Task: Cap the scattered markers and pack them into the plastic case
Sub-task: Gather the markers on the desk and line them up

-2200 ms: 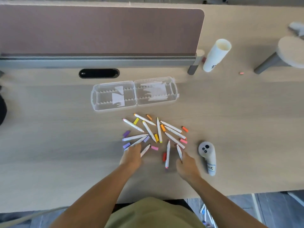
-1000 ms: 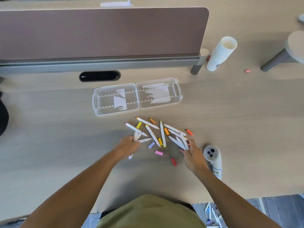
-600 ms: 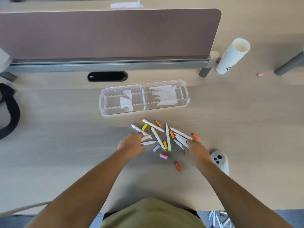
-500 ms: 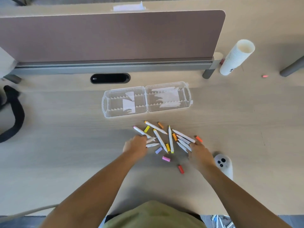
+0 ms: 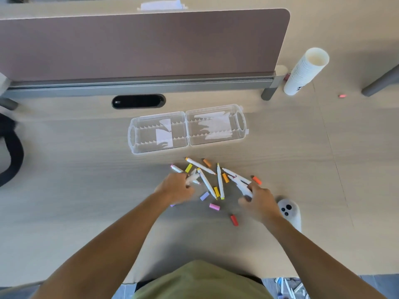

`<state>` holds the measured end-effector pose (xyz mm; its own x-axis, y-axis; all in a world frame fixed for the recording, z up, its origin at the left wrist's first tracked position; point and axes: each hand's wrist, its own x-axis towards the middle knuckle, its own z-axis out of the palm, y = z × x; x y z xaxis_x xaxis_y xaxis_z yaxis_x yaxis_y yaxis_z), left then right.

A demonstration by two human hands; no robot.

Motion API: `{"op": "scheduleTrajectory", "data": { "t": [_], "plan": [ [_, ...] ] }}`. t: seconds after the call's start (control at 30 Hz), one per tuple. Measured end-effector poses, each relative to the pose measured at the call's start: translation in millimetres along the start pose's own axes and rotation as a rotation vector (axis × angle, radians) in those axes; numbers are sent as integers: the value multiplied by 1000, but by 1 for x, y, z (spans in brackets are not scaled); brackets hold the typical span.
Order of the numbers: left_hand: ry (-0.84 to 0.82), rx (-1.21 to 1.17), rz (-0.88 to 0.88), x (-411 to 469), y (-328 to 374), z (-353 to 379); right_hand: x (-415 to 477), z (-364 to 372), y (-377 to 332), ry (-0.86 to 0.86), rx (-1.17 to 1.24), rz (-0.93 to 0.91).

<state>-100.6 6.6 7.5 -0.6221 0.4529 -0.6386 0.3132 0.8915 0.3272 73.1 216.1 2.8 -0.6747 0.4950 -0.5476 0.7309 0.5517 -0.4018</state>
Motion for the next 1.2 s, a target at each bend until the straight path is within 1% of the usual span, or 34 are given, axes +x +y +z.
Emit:
{"op": "scheduleTrajectory", "data": {
  "t": [0.07, 0.13, 0.2, 0.3, 0.33, 0.43, 0.57, 0.77, 0.87, 1.0, 1.2],
  "plan": [
    [16, -85, -28, 2, -1, -14, 1, -9, 3, 6, 140, 8],
    [44, -108, -22, 5, -4, -28, 5, -18, 6, 27, 196, 2],
    [51, -63, 12, 8, -8, -38, 11, -23, 9, 37, 214, 18],
    [43, 38, 44, 15, -11, -43, 18, -27, 10, -15, 369, 107],
    [44, 74, 51, 18, -12, -43, 19, -28, 9, -29, 377, 113],
    [23, 156, 60, 24, -15, -38, 23, -33, 4, -35, 316, 99],
    [-17, 262, 87, 24, -12, -32, 30, -36, 0, 34, 28, 80],
    [9, 539, 195, 28, -2, -22, 34, -23, -5, -9, -328, -14],
    [14, 589, 240, 33, 2, -16, 35, -14, -9, -11, -402, -26],
    [12, 592, 222, 38, 3, -9, 35, -5, -12, -14, -443, 4],
    [8, 589, 197, 39, 0, -6, 31, -6, -17, -66, -424, -10]
  ]
}}
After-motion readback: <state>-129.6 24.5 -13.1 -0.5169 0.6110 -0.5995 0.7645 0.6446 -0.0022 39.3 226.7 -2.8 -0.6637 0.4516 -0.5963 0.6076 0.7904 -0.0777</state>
